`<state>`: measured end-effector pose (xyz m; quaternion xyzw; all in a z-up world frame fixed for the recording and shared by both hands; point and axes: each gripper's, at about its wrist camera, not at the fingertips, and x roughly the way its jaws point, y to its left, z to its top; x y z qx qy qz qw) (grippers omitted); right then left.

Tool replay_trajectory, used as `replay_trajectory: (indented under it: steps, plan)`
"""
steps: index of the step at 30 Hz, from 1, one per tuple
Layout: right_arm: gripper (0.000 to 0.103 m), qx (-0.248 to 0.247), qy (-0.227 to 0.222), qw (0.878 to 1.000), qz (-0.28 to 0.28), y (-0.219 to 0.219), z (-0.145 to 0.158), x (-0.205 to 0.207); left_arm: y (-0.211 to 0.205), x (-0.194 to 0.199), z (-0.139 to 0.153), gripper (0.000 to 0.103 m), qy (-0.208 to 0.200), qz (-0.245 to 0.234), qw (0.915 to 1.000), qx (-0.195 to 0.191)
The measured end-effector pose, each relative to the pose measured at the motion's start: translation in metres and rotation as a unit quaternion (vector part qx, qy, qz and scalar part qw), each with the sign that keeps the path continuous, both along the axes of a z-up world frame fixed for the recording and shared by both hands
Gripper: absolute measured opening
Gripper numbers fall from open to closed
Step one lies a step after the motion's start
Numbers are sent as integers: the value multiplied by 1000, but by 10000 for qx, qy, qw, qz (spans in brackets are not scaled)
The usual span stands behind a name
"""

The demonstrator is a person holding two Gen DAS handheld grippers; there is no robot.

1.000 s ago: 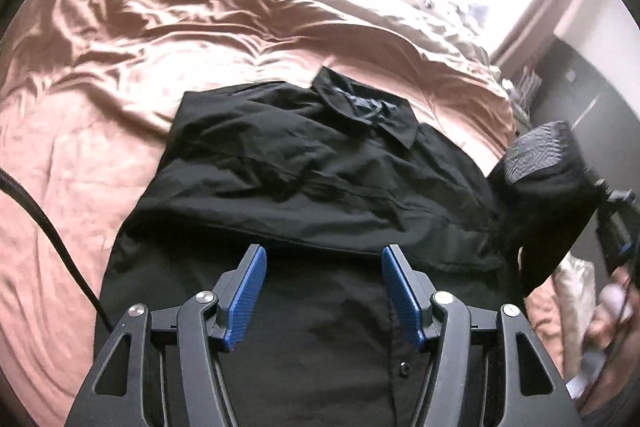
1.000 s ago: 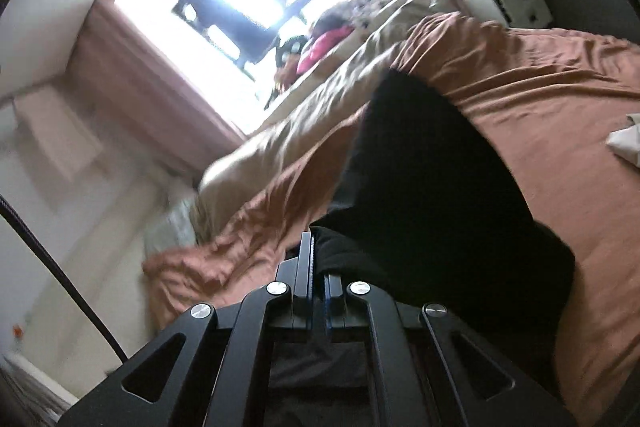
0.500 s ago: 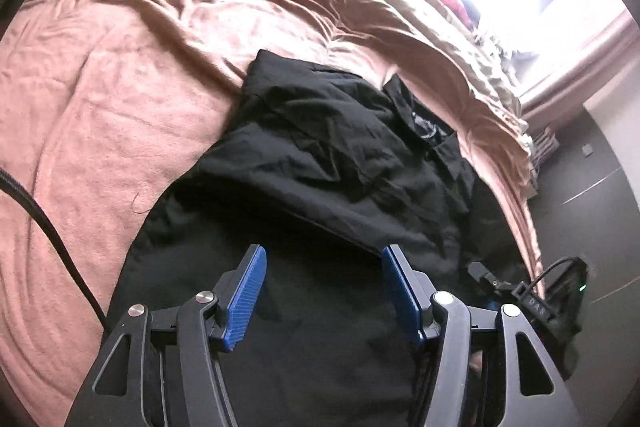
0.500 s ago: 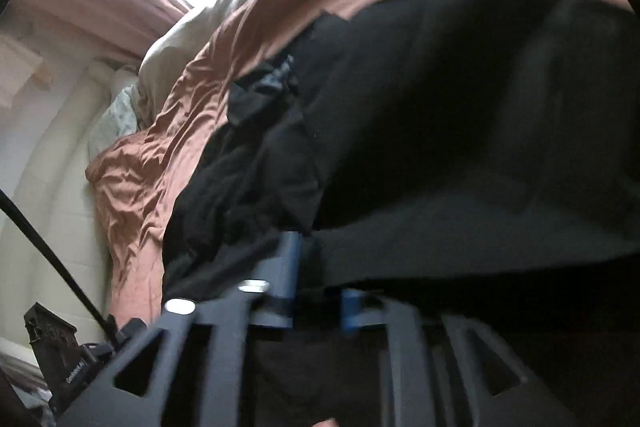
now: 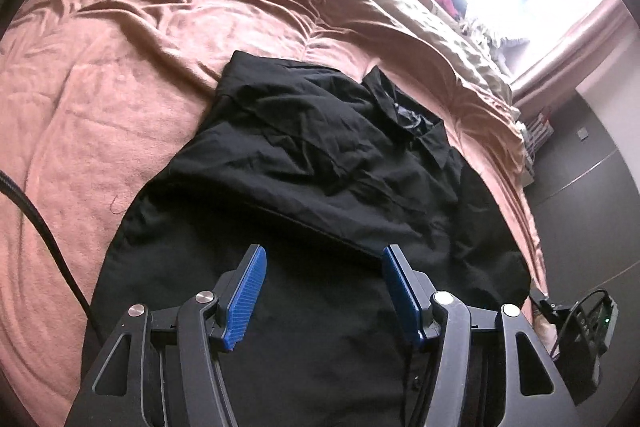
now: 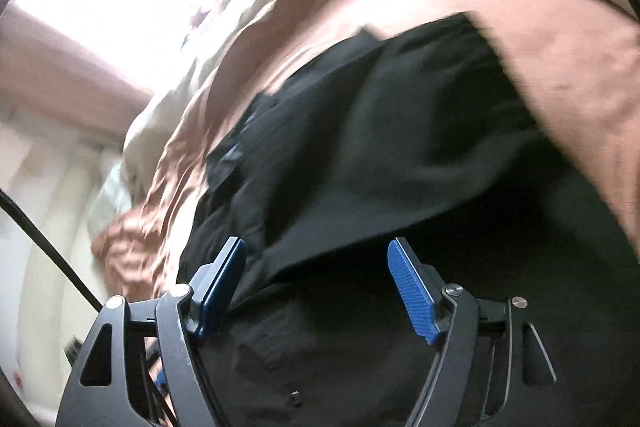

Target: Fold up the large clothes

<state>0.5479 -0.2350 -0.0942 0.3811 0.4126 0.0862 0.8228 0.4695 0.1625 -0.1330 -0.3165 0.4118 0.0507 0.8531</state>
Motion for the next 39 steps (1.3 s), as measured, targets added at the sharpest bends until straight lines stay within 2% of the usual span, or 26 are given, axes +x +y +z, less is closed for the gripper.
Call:
replay_trajectory:
  steps: [3, 4, 6, 8, 11, 12, 17, 20, 24, 27, 32, 34, 39]
  plan:
    - [72, 212, 254, 9987, -392, -25, -14, 4, -3, 1, -1, 62, 34, 11, 10000, 76]
    - [69, 294, 273, 9980, -490, -31, -19, 6, -3, 1, -2, 62, 39, 19, 9999, 112]
    - [56, 366, 262, 9973, -588, -39, -25, 13, -4, 1, -2, 62, 47, 24, 9999, 145]
    - [27, 366, 226, 9970, -648, -20, -33, 23, -3, 1, -2, 62, 43, 36, 9999, 139]
    - [8, 258, -8, 9970, -730, -7, -29, 29, 1, -1, -1, 62, 15, 95, 9999, 130]
    - [6, 187, -114, 9972, -721, -1, -27, 27, 2, -1, -1, 62, 9, 109, 9999, 105]
    - [4, -414, -985, 9934, -416, 34, 25, 14, 22, -10, 3, 62, -84, 242, 9996, -154]
    - [4, -950, -1558, 9832, -31, 74, 59, 10, 35, -18, 8, 62, -200, 329, 9987, -344]
    - [4, -1320, -1880, 9722, 445, 125, 85, 6, 51, -24, 11, 62, -273, 408, 9976, -495]
    - [4, -1513, -2088, 9626, 834, 166, 95, 0, 66, -33, 11, 62, -363, 589, 9952, -696]
    - [4, -1653, -2184, 9515, 1401, 216, 87, -5, 94, -48, 10, 62, -477, 924, 9900, -950]
    - [4, -1779, -2156, 9458, 1656, 228, 84, -8, 105, -55, 8, 62, -516, 1093, 9870, -1055]
    - [5, -2222, -1964, 9280, 2255, 290, 73, -2, 132, -72, 2, 62, -546, 1503, 9783, -1319]
